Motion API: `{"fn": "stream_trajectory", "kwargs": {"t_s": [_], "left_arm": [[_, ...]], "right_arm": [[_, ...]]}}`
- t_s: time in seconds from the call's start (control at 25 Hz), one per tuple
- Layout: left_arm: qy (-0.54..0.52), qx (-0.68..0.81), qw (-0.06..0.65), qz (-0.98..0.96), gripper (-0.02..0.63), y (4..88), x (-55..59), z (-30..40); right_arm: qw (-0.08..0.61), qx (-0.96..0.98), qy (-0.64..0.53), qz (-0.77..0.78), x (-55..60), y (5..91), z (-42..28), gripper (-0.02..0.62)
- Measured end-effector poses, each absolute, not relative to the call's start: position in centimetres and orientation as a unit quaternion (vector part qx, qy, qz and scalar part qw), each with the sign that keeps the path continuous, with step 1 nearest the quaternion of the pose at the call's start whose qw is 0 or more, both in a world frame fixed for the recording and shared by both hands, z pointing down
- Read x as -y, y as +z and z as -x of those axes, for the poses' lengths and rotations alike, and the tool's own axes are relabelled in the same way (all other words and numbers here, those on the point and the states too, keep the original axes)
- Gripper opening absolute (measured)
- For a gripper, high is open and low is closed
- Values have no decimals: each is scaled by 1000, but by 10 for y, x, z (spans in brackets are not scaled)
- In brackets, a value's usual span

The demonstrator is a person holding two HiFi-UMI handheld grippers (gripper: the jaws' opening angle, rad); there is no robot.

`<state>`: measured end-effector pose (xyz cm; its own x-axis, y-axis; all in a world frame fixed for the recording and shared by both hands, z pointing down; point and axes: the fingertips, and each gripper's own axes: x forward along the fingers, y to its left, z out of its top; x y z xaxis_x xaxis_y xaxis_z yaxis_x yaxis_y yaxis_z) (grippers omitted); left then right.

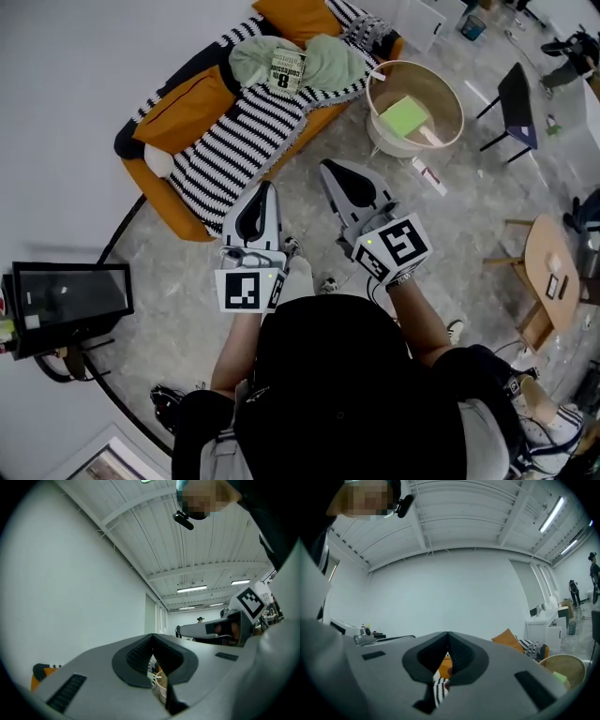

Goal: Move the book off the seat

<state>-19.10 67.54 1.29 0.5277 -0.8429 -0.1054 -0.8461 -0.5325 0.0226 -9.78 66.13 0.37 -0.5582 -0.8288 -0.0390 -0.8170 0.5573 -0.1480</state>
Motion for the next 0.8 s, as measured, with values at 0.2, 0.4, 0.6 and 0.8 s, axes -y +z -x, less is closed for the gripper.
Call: {"fn": "stream_trajectory", "kwargs": {"t_s": [0.2, 0.4, 0.6, 0.8], "left_arm": [[50, -486, 8, 872, 10, 19, -624, 198], [51, -486, 4, 873, 10, 20, -575, 218], [49, -474, 1, 879, 11, 26, -537, 221], [54, -465, 4, 884, 11, 22, -499, 235]], "right_arm": [[43, -884, -63, 461, -612, 10, 109, 14], [38, -882, -65, 465, -567, 12, 127, 14], [33, -876, -62, 478, -526, 15, 127, 14], [35, -868, -55, 492, -486, 8, 134, 14]]}}
